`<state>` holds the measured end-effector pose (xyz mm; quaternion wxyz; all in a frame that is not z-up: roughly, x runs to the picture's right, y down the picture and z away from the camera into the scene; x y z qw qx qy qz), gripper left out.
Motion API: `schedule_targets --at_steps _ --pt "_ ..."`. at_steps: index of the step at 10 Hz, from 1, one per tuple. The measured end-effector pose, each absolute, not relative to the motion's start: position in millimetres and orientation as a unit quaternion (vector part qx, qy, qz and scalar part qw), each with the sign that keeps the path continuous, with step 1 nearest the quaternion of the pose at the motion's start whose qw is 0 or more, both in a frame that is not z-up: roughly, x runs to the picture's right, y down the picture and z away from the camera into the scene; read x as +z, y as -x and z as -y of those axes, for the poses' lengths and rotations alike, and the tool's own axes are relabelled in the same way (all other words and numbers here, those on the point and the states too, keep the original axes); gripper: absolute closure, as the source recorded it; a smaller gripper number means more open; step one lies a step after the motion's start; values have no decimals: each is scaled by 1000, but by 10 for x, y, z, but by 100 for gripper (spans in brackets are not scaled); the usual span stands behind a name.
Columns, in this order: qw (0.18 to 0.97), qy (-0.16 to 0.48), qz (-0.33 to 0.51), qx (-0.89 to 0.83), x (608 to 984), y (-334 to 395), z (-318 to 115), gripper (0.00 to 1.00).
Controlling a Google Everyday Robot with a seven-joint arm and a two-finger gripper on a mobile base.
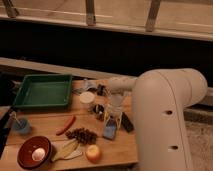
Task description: Place sponge in paper cup
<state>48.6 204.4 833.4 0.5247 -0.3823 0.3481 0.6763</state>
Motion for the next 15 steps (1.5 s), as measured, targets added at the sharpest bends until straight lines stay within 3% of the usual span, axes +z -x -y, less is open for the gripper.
schedule_targets --at_steps 3,4,12,15 --pt "526 382 -347 676 8337 -503 -2052 92" --pt "528 381 -346 676 8329 -513 -2038 98" --pt "571 294 -300 706 7707 -793 -1091 100" --pt "603 267 -277 699 7673 -542 -649 100"
